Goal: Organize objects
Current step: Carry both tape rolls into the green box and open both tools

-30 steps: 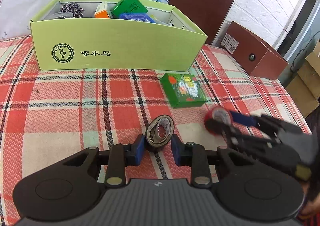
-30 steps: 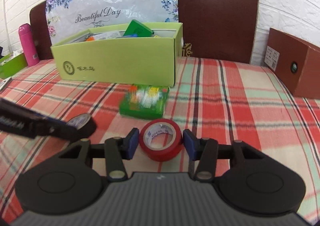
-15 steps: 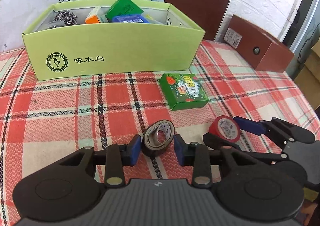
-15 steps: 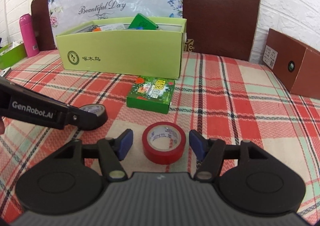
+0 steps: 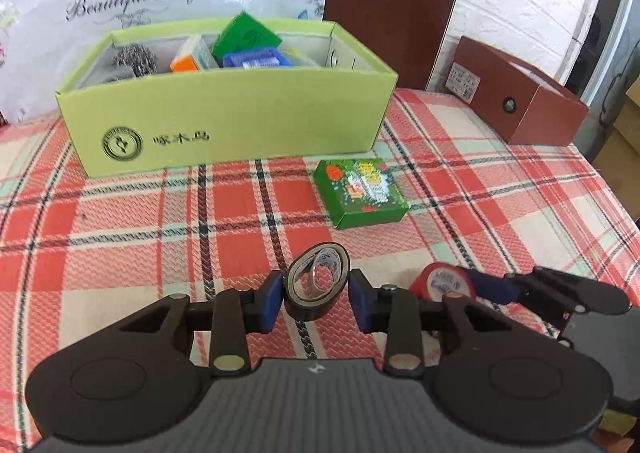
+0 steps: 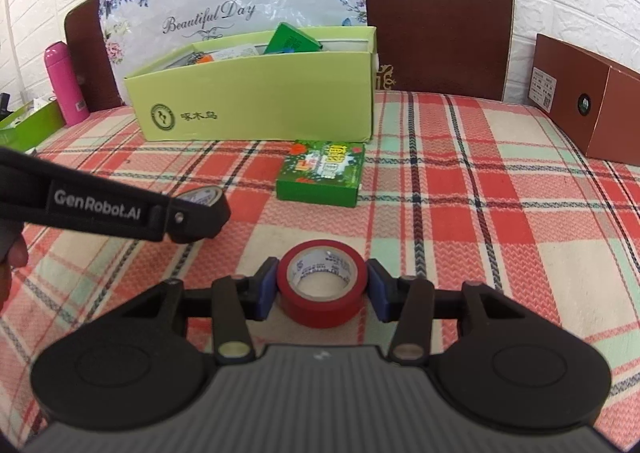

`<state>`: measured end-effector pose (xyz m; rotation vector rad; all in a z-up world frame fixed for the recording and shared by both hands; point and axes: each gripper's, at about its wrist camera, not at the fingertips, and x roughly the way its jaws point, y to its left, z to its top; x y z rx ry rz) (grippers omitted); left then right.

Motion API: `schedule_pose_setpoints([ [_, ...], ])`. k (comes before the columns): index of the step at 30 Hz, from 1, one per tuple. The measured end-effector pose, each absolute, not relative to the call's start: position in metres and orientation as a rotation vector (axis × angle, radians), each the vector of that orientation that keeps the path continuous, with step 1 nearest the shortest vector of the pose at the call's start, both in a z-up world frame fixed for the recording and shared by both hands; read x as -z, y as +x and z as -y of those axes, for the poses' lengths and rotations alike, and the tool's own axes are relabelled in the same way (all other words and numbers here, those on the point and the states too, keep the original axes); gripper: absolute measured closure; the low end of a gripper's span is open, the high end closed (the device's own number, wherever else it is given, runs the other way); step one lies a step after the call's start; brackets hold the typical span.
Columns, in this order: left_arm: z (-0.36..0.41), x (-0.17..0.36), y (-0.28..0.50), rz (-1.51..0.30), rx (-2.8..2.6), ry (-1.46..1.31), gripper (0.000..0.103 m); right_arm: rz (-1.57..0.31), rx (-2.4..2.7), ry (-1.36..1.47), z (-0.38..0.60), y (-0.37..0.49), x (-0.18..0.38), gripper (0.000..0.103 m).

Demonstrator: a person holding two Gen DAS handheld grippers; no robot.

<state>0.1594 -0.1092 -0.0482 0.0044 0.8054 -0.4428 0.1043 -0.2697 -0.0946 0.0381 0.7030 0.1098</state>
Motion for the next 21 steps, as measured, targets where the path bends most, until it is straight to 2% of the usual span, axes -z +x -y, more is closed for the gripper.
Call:
schedule_pose_setpoints([
  [12, 0.091, 0.002, 0.155, -0.687, 0.461, 0.000, 0.066, -0.564, -0.188, 0.019, 0.248, 0.109, 0.042, 0.057],
  [21, 0.059, -0.050, 0.200, -0.592, 0.389, -0.049, 0.066, -0.461, -0.198, 0.000, 0.246, 0.157, 0.004, 0.057],
])
